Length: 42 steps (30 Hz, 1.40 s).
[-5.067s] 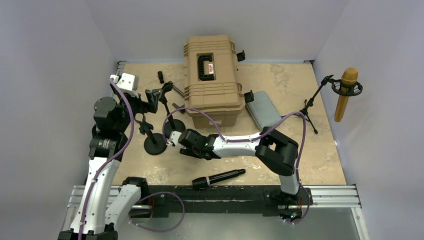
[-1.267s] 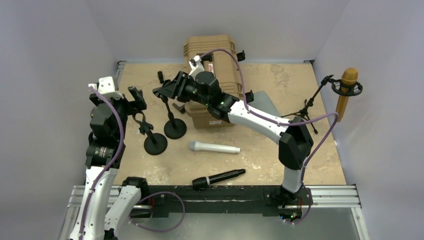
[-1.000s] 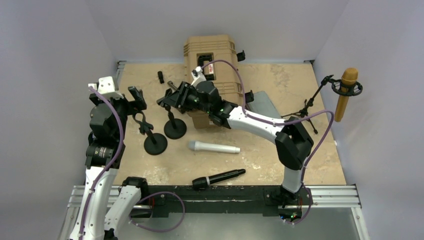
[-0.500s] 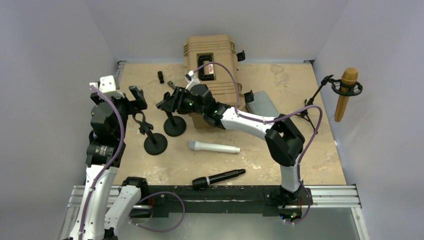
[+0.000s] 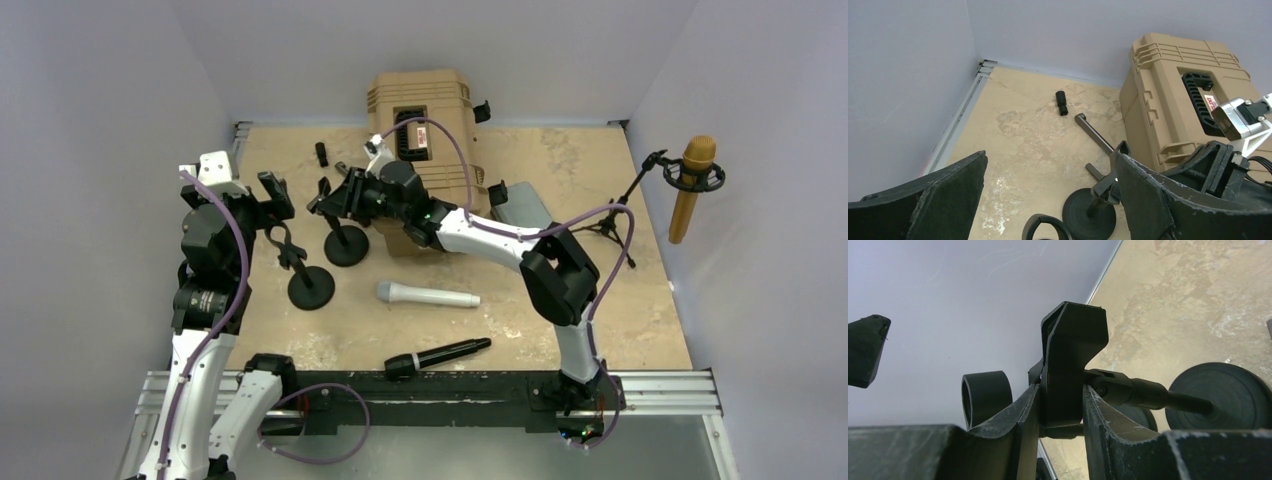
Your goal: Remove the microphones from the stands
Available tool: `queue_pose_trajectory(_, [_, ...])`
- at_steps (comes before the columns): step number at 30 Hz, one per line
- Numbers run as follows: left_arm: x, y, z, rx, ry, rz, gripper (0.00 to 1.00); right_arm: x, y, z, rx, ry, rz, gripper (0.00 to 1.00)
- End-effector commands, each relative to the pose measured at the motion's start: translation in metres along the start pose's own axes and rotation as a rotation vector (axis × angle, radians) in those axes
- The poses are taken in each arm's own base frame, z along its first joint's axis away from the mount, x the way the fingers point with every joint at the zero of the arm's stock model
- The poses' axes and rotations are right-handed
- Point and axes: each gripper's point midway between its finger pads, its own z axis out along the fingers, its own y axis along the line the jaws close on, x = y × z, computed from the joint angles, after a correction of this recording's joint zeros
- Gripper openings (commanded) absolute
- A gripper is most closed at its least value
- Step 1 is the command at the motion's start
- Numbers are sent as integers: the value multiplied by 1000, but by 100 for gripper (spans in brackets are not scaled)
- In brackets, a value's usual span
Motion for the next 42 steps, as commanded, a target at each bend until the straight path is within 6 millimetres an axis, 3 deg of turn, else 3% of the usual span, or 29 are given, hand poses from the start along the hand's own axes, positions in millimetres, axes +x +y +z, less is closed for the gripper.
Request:
queue_pose_trajectory(1, [-24, -6, -6, 26, -63, -8, 97, -20, 35, 10, -122, -24, -57, 12])
queue_pose_trajectory(8, [-25, -5, -7, 25, -66, -10, 97, -55, 55, 25, -235, -87, -42, 2])
queue_pose_trajectory(15, [-26, -5, -8, 23, -69, -12, 97, -72, 58, 53, -282, -101, 13, 3])
queue_pose_trajectory(19, [-26, -6, -8, 26, -70, -13, 97, -73, 50, 69, -267, -105, 34, 13])
queue_pose_trajectory(23, [-26, -7, -8, 28, -70, -13, 97, -74, 41, 73, -211, -105, 17, 32])
queue_pose_trajectory(27, [-26, -8, -8, 36, -69, -15, 97, -82, 37, 62, -130, -113, -54, 64])
queue_pose_trajectory(30, [-26, -9, -8, 41, -69, -18, 97, -91, 38, 50, -72, -117, -122, 77])
queue_pose_trajectory(37, [-29, -6, -11, 25, -82, -15, 97, -120, 68, -5, -22, -152, -252, 81])
queue_pose_trajectory(42, [-30, -10, -13, 46, -84, -25, 97, -135, 60, -67, 136, -201, -363, 81])
